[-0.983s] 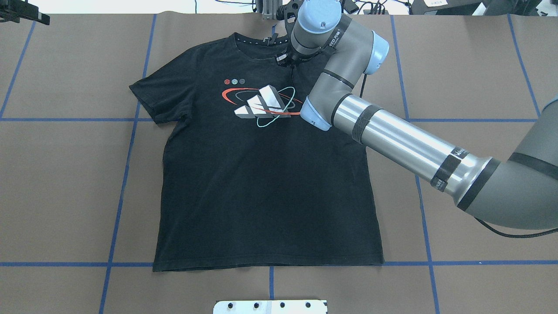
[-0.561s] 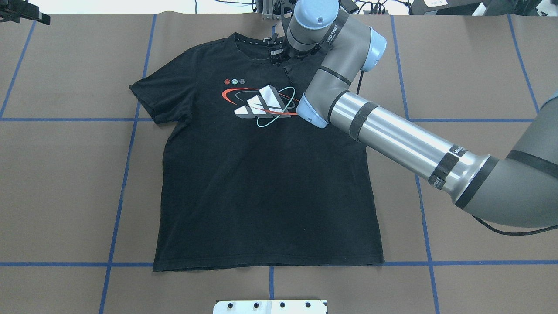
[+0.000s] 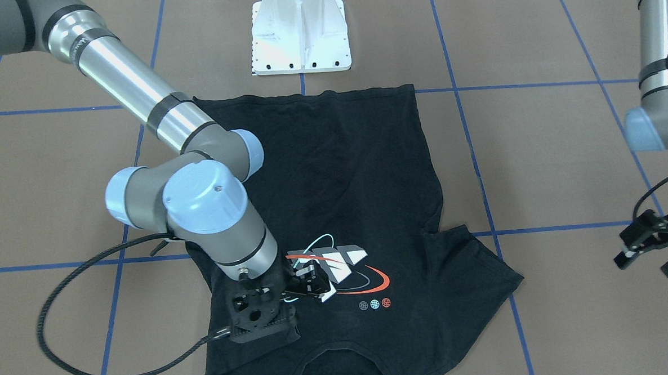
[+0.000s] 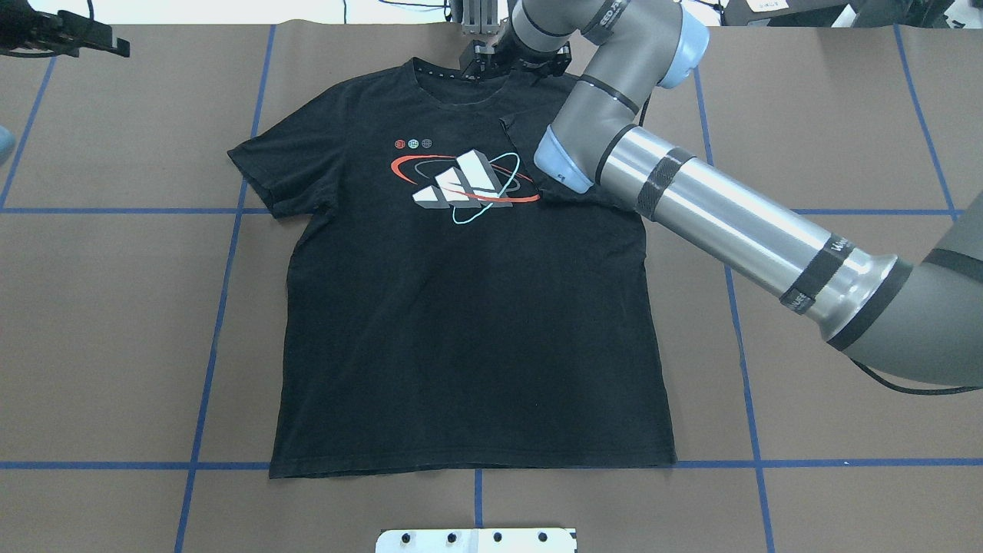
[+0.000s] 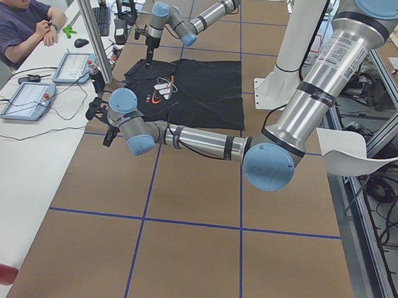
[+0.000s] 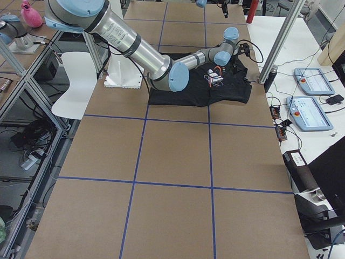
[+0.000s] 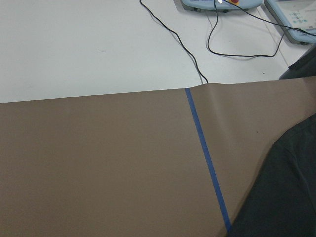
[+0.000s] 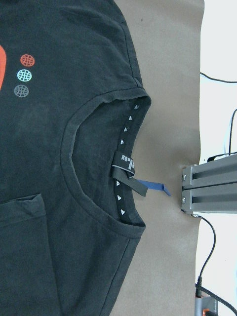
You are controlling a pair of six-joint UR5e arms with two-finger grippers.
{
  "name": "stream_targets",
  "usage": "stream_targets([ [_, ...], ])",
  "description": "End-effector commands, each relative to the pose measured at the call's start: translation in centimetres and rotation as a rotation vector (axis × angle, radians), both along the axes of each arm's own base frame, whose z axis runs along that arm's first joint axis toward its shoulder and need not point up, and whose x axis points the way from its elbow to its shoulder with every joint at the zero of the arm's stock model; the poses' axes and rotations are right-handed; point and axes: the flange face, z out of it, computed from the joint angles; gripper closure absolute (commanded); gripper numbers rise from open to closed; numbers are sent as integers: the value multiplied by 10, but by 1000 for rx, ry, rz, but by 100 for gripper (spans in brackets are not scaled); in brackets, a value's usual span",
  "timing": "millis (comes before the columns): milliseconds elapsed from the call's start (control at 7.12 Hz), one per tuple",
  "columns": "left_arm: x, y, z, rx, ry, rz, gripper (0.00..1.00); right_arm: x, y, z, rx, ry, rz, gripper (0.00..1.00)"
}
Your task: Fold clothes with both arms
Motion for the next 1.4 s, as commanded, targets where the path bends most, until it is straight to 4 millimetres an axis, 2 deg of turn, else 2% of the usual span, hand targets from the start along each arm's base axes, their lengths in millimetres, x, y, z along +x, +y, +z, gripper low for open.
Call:
stream_targets([
  [0, 70, 20, 0, -31, 69, -50, 1, 40, 10, -14, -58, 7, -4, 0],
  [140, 101, 31, 9, -49, 104, -76, 1, 44, 13, -19, -63, 11, -3, 0],
  [421, 164, 48, 26, -40, 52, -106, 1, 44, 15, -19, -62, 9, -3, 0],
  [561, 189, 52, 33, -39, 23, -119, 2, 44, 15, -19, -61, 9, -2, 0],
  [702, 196, 52, 38, -46, 13, -114, 4, 44, 15, -19, -60, 8, -2, 0],
  [1263, 189, 47, 44, -57, -1, -125, 25, 48, 11, -15, -66, 13, 4, 0],
])
